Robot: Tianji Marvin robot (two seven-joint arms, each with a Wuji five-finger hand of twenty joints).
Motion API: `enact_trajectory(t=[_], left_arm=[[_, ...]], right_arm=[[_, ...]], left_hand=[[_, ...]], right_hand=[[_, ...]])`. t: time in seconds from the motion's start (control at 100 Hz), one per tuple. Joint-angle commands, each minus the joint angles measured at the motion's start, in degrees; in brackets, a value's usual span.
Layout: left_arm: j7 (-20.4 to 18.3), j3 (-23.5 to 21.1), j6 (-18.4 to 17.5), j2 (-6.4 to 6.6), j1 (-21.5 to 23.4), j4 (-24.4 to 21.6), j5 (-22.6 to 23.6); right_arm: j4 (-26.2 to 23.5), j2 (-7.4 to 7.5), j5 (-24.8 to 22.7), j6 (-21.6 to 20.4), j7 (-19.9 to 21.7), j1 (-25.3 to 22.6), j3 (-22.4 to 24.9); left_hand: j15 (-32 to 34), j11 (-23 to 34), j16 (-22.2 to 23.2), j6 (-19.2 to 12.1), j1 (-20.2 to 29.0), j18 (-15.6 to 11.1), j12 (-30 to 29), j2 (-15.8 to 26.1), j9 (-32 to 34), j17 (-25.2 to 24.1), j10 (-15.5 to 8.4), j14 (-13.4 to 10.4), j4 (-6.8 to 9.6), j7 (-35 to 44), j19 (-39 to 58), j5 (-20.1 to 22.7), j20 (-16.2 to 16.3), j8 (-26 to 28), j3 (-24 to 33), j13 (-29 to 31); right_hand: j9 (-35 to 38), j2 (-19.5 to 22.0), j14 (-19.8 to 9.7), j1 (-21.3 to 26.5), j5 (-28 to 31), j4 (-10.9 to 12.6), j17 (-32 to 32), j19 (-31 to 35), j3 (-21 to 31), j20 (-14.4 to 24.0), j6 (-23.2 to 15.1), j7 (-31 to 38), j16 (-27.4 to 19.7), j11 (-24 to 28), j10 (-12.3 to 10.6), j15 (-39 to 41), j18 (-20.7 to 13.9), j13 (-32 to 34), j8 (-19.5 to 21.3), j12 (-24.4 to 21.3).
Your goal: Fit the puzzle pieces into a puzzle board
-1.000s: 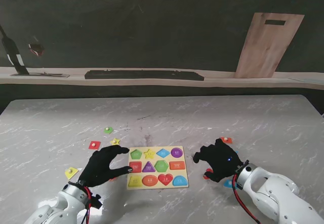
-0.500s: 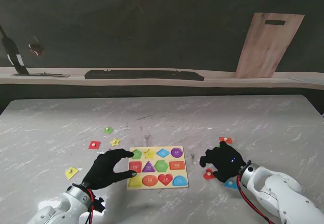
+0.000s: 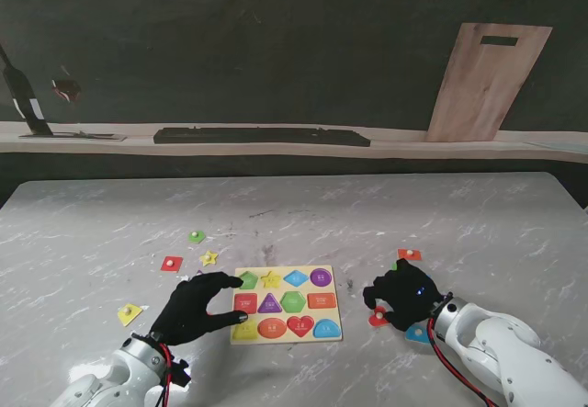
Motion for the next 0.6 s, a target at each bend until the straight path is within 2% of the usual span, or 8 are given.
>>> enact_trajectory(t=[0.0,0.34,0.48,0.59], left_arm=[[-0.3,0.2,0.1,0.12,0.1,-0.3,-0.2],[-0.4,0.1,0.6,0.13,0.2,-0.5,-0.2],[-0.2,0.1,0.6,0.11,0.3,-0.5,0.0],[-0.1,0.1,0.7,0.10,0.2,-0.5,0.0]], right_arm=[[0.1,0.05,-0.2,-0.3,-0.2,0.0,-0.3],[1.8,-0.04,1.0,0.4,0.3,1.1,-2.4],[2.9,-0.12,2.0,0.9,0.6,1.7,-3.5],[3.7,-0.27,3.0,1.0,0.8,1.9,-4.1]], left_hand=[[-1.7,-0.8,-0.6,-1.6,1.0,-3.0,-0.5,1.1,0.5,-1.2,-1.2,-1.9,2.51,-0.4,-0.9,0.4,0.2,-0.2,-1.3,-0.7],[-2.4,-1.1,-0.9,-1.5,1.2,-3.1,-0.7,1.2,-0.1,-1.5,-0.9,-2.2,2.51,-0.9,-2.2,0.5,0.2,-0.4,-1.5,-1.6],[-2.7,-1.2,-1.0,-1.5,1.3,-3.1,-0.7,1.1,-0.1,-1.6,-0.9,-2.2,2.51,-1.0,-2.4,0.7,0.3,-0.4,-1.5,-1.8],[-2.9,-1.2,-1.1,-1.6,1.2,-3.2,-0.7,1.1,-0.2,-1.5,-0.9,-2.4,2.51,-1.0,-2.6,0.7,0.3,-0.3,-1.5,-2.1]], right_hand=[[2.2,-1.6,-1.1,2.4,1.9,-2.9,0.5,1.4,1.0,0.9,-2.4,2.6,0.7,0.3,-1.6,1.7,-1.1,1.9,-1.2,-0.5],[7.5,-2.4,-1.6,4.3,5.1,-4.7,1.7,1.7,0.3,0.9,-5.5,6.9,1.6,-0.2,-2.1,3.2,-1.1,4.1,-4.4,-1.4],[12.0,0.3,-1.8,5.2,10.0,-4.5,2.6,2.0,0.2,0.9,-6.8,8.8,2.2,-0.5,-2.4,4.2,-1.5,5.8,-5.6,-2.3],[16.1,-2.1,-2.1,4.9,13.4,-3.9,4.0,2.3,2.2,0.6,-4.5,9.2,1.9,-2.1,-0.8,3.8,-1.8,8.3,-6.9,-3.5]])
